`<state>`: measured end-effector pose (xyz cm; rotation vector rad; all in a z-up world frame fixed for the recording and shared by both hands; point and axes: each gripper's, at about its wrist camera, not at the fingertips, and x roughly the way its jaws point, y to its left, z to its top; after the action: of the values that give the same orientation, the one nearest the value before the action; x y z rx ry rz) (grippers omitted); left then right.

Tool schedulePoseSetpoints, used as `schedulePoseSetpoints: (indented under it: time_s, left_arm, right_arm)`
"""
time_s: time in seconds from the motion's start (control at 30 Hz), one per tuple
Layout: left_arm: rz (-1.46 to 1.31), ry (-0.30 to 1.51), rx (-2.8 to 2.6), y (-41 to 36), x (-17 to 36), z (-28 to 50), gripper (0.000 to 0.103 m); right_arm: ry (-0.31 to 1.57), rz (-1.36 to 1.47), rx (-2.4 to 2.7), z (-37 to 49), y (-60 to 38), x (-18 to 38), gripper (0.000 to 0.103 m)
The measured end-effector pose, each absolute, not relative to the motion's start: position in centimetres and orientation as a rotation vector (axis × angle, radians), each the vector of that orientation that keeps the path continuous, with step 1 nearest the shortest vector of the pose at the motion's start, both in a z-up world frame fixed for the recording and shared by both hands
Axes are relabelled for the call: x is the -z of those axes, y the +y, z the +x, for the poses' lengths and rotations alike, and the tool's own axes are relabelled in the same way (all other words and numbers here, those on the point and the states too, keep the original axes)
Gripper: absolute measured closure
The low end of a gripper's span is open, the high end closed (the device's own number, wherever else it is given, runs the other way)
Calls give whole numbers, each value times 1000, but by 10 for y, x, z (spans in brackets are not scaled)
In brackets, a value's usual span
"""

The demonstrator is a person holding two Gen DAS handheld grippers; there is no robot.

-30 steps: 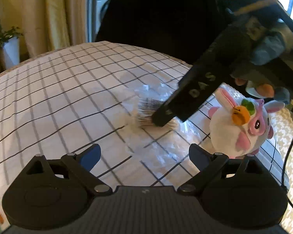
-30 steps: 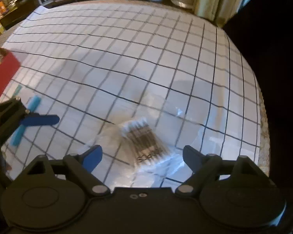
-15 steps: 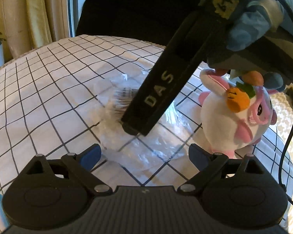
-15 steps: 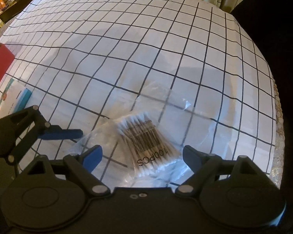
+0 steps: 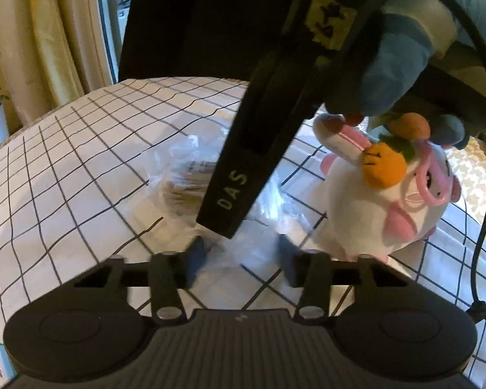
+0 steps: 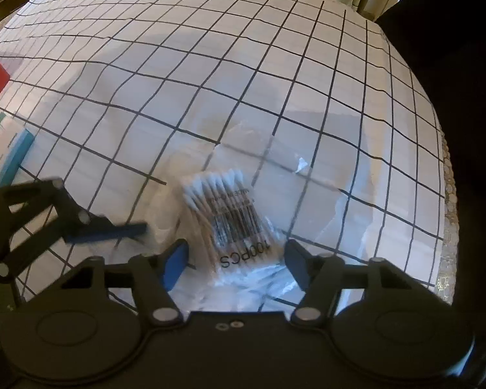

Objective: Organize soft objects
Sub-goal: 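Grasp the clear plastic bag with the left gripper while the right gripper grasps the cotton swab bag, then lift and carry the clear bag and cotton swab bag in both grippers over the red tin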

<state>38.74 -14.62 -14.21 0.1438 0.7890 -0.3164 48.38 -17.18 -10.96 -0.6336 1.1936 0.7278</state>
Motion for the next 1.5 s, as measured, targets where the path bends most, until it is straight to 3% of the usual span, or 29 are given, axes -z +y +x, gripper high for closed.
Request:
schedulePoseSetpoints:
  time_s: [0.2,0.37,0.77,1.5]
  left_arm:
    - [105,797,295,-141,141,395,92]
    - [-4,805,248,-119,138,402,98]
    - [-100,740,177,-78,102,387,99]
    - [-103,658,66,2,16,281,99]
  right_arm:
    - [1165,-638,-720,479,-175,108,55]
    - [1139,-588,-709,476,-182,101,63]
    - [1044,-387,-729,459,-202,52,66]
    - [825,-369,-771,346,-165,-40,66]
